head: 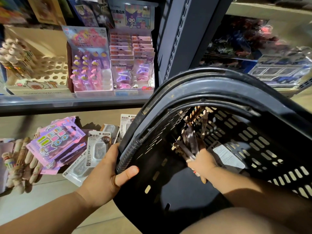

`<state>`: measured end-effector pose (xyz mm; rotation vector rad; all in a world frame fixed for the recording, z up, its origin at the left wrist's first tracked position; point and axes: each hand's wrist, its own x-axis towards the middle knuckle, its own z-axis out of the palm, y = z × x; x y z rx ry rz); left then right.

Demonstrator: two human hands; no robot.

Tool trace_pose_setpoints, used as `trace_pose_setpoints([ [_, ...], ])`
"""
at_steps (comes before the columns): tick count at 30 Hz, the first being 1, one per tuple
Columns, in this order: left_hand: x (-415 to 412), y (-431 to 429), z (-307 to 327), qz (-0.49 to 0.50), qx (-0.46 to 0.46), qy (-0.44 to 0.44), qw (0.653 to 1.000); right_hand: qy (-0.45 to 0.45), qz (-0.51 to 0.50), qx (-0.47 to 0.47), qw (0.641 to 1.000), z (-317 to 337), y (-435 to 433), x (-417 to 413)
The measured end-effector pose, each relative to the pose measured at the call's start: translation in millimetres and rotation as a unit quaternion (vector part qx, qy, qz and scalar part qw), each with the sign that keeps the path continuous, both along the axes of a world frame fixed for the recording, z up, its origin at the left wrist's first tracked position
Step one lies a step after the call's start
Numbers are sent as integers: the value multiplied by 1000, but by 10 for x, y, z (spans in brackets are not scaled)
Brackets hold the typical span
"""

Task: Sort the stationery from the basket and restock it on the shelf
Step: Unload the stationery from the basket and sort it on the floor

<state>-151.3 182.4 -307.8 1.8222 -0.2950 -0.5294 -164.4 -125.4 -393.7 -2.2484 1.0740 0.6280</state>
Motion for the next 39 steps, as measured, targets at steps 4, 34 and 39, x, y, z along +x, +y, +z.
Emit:
trace_pose_setpoints([
  [4,-1,9,6,0,6,-4,1000,-52,13,20,998,87,48,-147],
  [34,-841,-346,7,167,112,7,980,-94,-193,534,818,423,685,-585],
  [39,-785,-706,-114,155,105,351,918,-109,-161,530,826,558,821,-669],
])
